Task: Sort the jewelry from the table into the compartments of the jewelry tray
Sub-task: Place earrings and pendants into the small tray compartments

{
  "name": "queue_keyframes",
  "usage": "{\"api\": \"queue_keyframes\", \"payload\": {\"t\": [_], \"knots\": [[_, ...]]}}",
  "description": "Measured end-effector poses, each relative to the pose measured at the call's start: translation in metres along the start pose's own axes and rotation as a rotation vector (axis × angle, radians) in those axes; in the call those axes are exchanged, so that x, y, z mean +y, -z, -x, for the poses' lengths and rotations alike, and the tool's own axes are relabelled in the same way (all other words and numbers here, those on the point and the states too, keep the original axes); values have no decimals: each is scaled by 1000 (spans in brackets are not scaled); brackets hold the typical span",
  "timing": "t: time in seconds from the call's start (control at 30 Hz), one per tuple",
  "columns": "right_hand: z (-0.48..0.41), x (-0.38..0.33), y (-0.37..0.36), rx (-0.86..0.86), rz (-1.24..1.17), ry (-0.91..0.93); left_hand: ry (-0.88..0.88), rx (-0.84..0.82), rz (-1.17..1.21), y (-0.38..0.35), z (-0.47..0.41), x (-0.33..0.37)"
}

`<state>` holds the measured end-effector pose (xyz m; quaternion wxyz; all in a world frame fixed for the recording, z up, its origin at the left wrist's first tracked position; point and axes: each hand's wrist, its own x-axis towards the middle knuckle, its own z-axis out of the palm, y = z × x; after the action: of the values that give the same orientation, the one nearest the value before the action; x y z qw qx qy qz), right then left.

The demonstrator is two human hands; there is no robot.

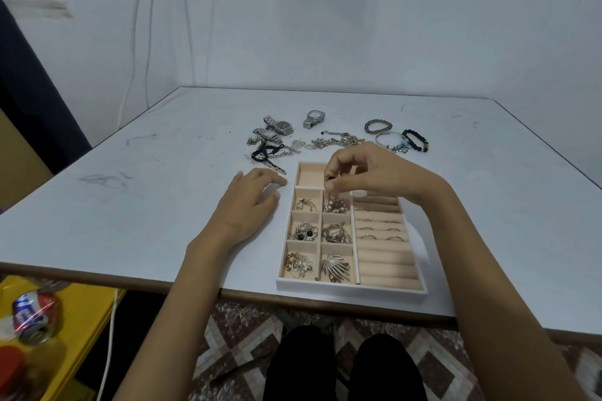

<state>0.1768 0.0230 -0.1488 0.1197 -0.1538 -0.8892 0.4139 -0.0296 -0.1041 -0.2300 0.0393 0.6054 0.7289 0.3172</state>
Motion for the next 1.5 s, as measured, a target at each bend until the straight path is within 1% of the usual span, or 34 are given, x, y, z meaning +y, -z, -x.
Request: {"api": "queue_keyframes", "payload": {"t": [0.1, 0.33, 0.57, 0.9, 0.97, 1.03, 1.07, 1.13, 1.2, 1.3, 1.37, 1.5], "knots": [[1, 3, 0, -37, 46, -55, 10, -28, 10, 2, 1, 2], [-5, 16, -3, -15, 210, -164, 9, -35, 19, 2, 1, 2], [-5, 17, -4, 10, 263, -147, 23, -35, 13, 2, 0, 2], [-6, 17, -4, -14, 210, -93, 31, -41, 17, 1, 0, 1], [-6, 17, -2, 12, 190, -75, 61, -49, 54, 2, -1, 1], [-7, 19, 1, 82, 175, -65, 124, -48, 129, 4, -3, 4], [-7, 20, 2, 133, 179, -64, 165, -29, 160, 4, -5, 7], [-10, 24, 5, 245, 204, -76, 254, 60, 186, 5, -14, 12], [-13, 32, 6, 328, 254, -115, 306, 136, 131, 7, -29, 14], [-16, 42, 8, 380, 335, -176, 256, 158, 21, 6, -61, 15], [-16, 44, 8, 392, 332, -193, 251, 189, -50, 0, -84, 13], [-16, 43, 9, 410, 310, -200, 259, 136, -257, -19, -125, 11]]}}
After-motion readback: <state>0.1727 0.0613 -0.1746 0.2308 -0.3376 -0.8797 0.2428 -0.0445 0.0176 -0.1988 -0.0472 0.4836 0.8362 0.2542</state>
